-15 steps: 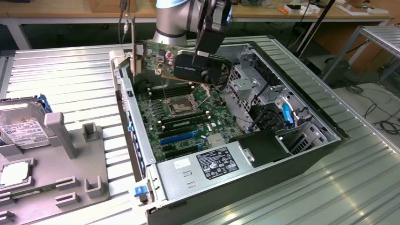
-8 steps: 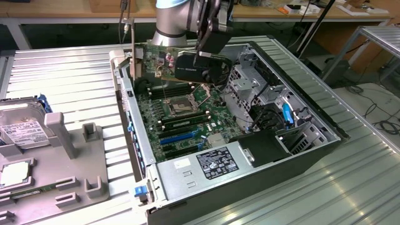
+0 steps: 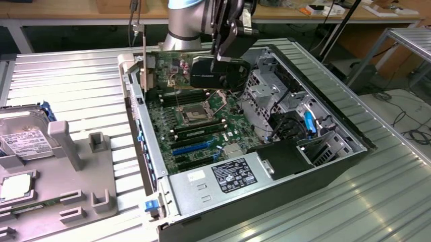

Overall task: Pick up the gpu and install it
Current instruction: 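Insert the gpu into the slot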

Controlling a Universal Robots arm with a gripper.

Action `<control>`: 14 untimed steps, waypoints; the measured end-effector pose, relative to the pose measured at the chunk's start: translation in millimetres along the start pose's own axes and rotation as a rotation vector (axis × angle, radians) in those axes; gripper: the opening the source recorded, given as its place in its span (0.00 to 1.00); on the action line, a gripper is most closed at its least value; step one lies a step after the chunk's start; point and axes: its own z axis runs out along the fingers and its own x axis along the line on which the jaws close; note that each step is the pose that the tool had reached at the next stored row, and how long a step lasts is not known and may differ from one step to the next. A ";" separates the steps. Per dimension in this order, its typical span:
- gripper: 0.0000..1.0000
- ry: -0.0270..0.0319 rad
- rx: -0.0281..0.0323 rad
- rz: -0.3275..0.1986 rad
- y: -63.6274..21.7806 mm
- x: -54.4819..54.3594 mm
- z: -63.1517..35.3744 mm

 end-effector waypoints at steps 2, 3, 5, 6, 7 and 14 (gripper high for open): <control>0.27 0.0014 -0.0006 -0.020 -0.3 0.0 0.0; 0.27 0.0021 -0.0008 -0.031 -0.5 -0.1 0.0; 0.27 0.0041 -0.0016 -0.060 -1.0 -0.2 -0.1; 0.27 0.0051 -0.0020 -0.073 -1.2 -0.2 -0.1; 0.27 0.0057 -0.0023 -0.083 -1.3 -0.3 -0.1; 0.27 0.0131 -0.0051 -0.190 -3.3 -0.7 -0.2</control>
